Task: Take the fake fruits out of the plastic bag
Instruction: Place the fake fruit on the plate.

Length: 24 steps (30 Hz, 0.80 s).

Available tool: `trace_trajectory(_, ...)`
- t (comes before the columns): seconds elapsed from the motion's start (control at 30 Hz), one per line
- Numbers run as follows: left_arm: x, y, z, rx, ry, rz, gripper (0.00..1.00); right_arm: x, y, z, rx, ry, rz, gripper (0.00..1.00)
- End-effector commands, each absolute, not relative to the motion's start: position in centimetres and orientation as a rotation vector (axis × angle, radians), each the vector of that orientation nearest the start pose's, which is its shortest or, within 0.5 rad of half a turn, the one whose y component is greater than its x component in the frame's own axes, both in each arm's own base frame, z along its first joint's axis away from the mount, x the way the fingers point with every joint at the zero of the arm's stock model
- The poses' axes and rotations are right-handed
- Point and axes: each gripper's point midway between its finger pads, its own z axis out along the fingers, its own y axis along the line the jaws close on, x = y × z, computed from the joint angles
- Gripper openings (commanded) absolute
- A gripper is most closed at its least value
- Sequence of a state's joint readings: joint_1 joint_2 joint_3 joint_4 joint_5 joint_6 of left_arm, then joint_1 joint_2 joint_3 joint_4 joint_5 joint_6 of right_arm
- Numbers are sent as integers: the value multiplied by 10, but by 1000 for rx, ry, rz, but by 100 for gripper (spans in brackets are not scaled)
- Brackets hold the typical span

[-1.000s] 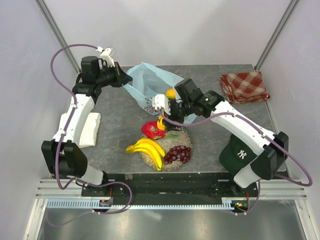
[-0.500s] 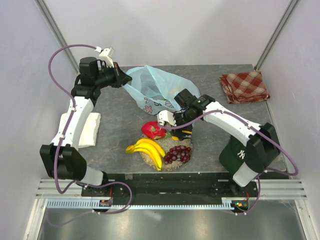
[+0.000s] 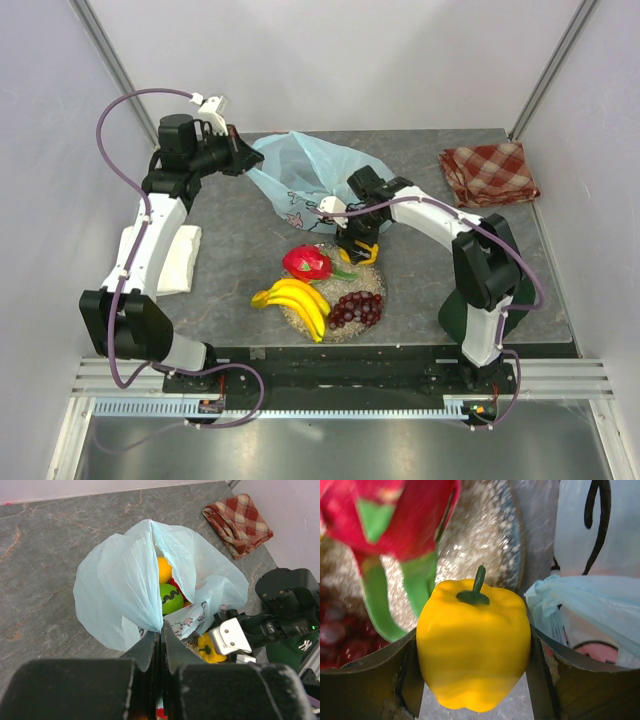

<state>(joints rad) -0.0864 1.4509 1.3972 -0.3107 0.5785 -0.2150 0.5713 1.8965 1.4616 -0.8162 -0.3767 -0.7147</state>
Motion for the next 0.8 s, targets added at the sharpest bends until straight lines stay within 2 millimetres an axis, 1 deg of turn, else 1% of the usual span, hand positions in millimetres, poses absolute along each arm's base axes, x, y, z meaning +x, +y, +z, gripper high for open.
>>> trace_trajectory(0.0,413,-139,310,311,1901,-733,2,336,270,77,-1617,2149,527,22)
trace_trajectory(0.17,416,-139,310,311,1903,-733,2,330,269,61,-1611,2199,560,28)
trace_trajectory(0.27,420,-139,309,309,1906,-733,2,324,273,59,-1597,2211,617,29)
trace_trajectory(0.3,420,-140,312,311,1900,-733,2,322,274,60,-1593,2214,632,29)
trace_trajectory(0.47,425,-142,312,313,1899,-736,2,323,281,58,-1547,2240,674,36)
trace_trajectory(0.6,426,-145,312,319,1897,-742,2,319,286,60,-1515,2267,739,36)
trace_trajectory(0.63,426,-145,312,319,1897,-742,2,317,286,60,-1512,2276,747,40)
trace_trajectory(0.67,427,-145,310,320,1902,-744,2,315,287,60,-1513,2279,754,80)
trace_trajectory(0.7,427,-146,311,322,1897,-744,2,315,286,59,-1507,2289,756,98)
trace_trajectory(0.77,428,-147,311,325,1897,-746,2,317,283,61,-1505,2289,727,98)
